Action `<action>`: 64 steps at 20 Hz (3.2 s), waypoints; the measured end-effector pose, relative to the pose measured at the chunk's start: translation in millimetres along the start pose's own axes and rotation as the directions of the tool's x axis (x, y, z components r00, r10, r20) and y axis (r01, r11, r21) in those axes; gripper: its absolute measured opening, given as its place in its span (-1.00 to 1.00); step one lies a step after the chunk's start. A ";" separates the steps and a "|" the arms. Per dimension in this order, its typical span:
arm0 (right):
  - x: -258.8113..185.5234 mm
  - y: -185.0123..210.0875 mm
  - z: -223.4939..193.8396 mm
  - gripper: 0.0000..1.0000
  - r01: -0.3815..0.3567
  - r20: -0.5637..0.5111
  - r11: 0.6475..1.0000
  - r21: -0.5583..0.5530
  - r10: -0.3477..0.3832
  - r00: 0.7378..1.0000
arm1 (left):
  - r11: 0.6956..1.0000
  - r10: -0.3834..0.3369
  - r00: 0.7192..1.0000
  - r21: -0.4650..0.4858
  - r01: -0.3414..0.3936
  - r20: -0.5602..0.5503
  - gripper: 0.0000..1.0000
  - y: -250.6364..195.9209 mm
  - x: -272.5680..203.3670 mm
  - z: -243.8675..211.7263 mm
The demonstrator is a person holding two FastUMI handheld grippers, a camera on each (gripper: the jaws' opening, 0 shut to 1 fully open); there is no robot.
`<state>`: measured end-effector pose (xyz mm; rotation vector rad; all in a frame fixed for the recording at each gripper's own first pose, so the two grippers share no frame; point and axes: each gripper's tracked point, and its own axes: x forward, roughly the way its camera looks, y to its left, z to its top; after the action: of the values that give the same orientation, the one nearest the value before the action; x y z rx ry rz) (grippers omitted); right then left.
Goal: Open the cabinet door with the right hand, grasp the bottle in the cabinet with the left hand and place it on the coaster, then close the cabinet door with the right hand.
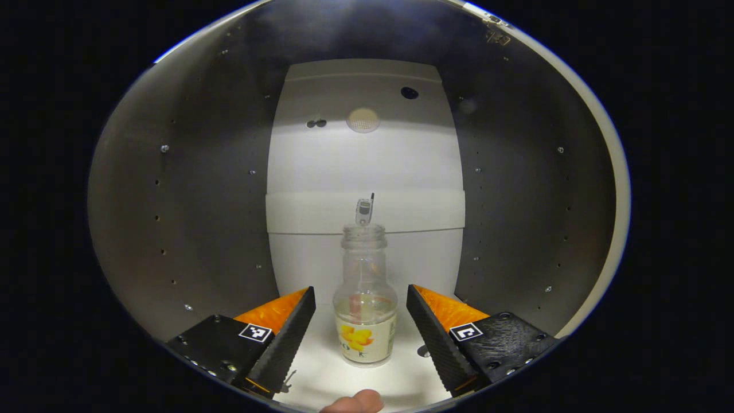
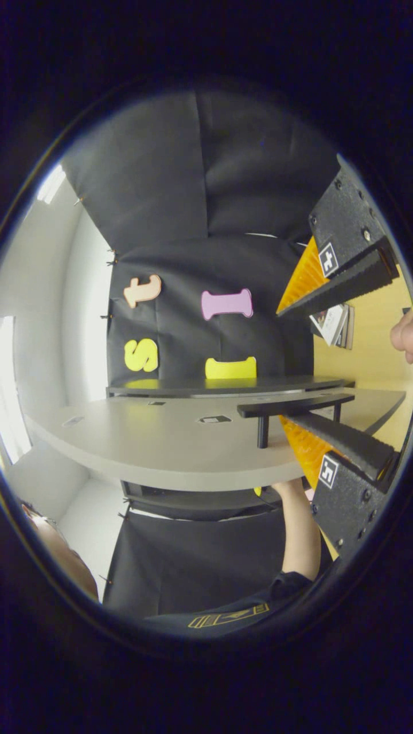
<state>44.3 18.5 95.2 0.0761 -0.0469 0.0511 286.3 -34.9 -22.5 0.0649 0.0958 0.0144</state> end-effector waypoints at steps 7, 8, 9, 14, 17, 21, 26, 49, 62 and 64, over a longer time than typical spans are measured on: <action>3.4 -1.2 -2.3 0.96 -0.032 -0.019 0.999 0.040 0.033 0.999 | 0.995 0.087 0.996 -0.036 -0.088 -0.021 0.92 8.9 25.6 0.0; 6.1 -1.1 -4.4 0.97 -0.040 -0.028 0.999 0.037 0.041 0.999 | 0.994 0.096 0.995 -0.046 -0.097 -0.021 0.93 11.9 28.3 0.3; 7.8 -3.1 -5.1 1.00 -0.036 -0.034 0.999 0.021 0.037 0.999 | 0.993 0.105 0.994 -0.054 -0.107 -0.032 1.00 13.7 32.8 -3.0; 15.6 -3.7 -5.3 1.00 -0.057 -0.031 0.998 -0.019 0.057 0.998 | 0.990 0.125 0.991 -0.057 -0.127 -0.039 0.48 20.0 29.7 -1.1; 14.7 -5.2 -2.3 1.00 -0.074 -0.028 0.996 -0.048 0.073 0.997 | 0.991 0.128 0.992 -0.044 -0.129 -0.014 0.46 21.7 17.1 9.4; 9.2 -6.9 -3.9 1.00 -0.104 -0.028 0.989 -0.103 0.101 0.994 | 0.992 0.118 0.993 -0.041 -0.117 0.020 0.46 18.0 -14.4 21.7; 4.8 -6.6 -7.9 1.00 -0.188 -0.039 0.975 -0.122 0.185 0.982 | 0.991 0.124 0.991 -0.057 -0.122 0.045 0.45 24.0 -66.2 20.9; -35.8 -39.5 -80.7 1.00 0.166 -0.267 0.986 0.018 -0.156 0.951 | 0.977 0.178 0.959 0.079 -0.200 0.222 0.46 126.6 -327.3 -10.4; -55.9 -51.8 -194.9 1.00 0.342 -0.517 0.933 -0.108 -0.347 0.783 | 0.923 0.381 0.917 0.013 -0.385 0.113 0.45 238.6 -374.0 -177.4; -58.5 -49.8 -208.3 0.96 0.326 -0.552 0.936 -0.133 -0.343 0.760 | 0.915 0.398 0.912 0.028 -0.402 0.097 0.45 244.5 -374.0 -201.3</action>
<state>-2.1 -17.9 -118.8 0.0362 0.5721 -0.2917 -108.0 215.3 -170.9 0.1324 -0.0084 0.4208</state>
